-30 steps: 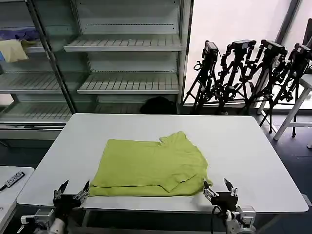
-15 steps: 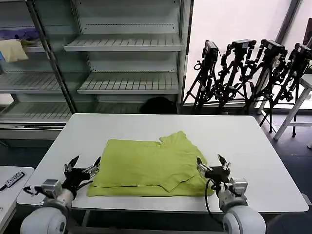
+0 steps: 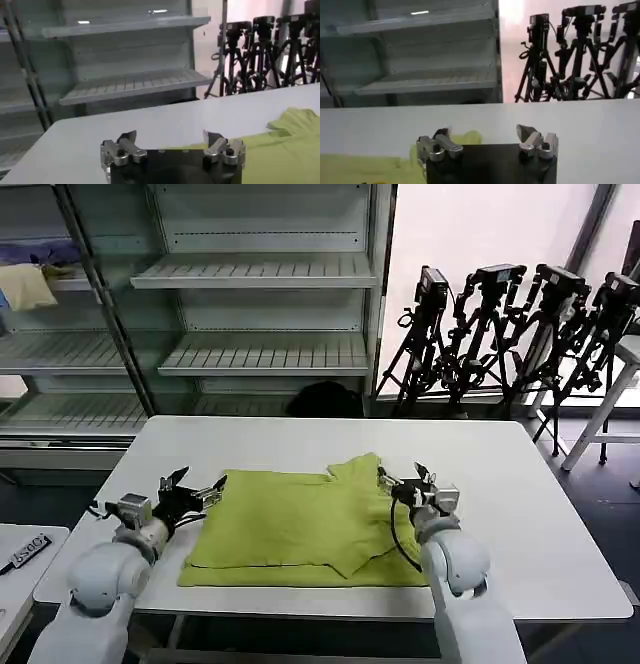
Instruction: Fold and organize the clothes.
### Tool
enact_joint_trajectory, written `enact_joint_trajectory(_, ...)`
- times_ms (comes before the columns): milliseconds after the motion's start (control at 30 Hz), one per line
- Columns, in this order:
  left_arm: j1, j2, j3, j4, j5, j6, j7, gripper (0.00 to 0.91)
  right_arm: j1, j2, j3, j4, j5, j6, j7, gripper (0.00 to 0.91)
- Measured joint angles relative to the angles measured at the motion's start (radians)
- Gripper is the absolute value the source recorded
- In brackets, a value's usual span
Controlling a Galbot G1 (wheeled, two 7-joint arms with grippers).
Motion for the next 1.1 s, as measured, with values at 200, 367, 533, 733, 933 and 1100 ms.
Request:
enact_joint_trajectory(200, -0.107, 0.018, 0.065, 0.122, -0.004, 0.003, 0.034, 0.907, 0.096, 0.022, -0.003, -0.135, -0.027, 0.000, -0.016, 0.907)
enact_joint_trajectory(367, -0.168, 0.019, 0.094, 0.206, -0.006, 0.004, 0.056, 0.907, 0.153, 0.043, -0.001, -0.226, -0.057, 0.001, -0.025, 0.907)
enact_joint_trajectory(533, -0.208, 0.011, 0.106, 0.269, -0.014, 0.005, 0.071, 0.907, 0.194, 0.067, 0.001, -0.302, -0.090, 0.002, -0.035, 0.907)
enact_joint_trajectory(733, -0.238, -0.001, 0.121, 0.318, -0.015, 0.006, 0.077, 0.907, 0.212, 0.076, -0.002, -0.353, -0.122, 0.002, -0.046, 0.907)
enact_joint_trajectory(933, -0.244, -0.004, 0.136, 0.343, 0.000, 0.007, 0.090, 0.907, 0.214, 0.080, -0.002, -0.373, -0.137, 0.002, -0.050, 0.907)
enact_joint_trajectory(1100, -0.241, -0.005, 0.138, 0.356, 0.011, 0.007, 0.094, 0.907, 0.213, 0.085, -0.003, -0.380, -0.146, 0.002, -0.050, 0.907)
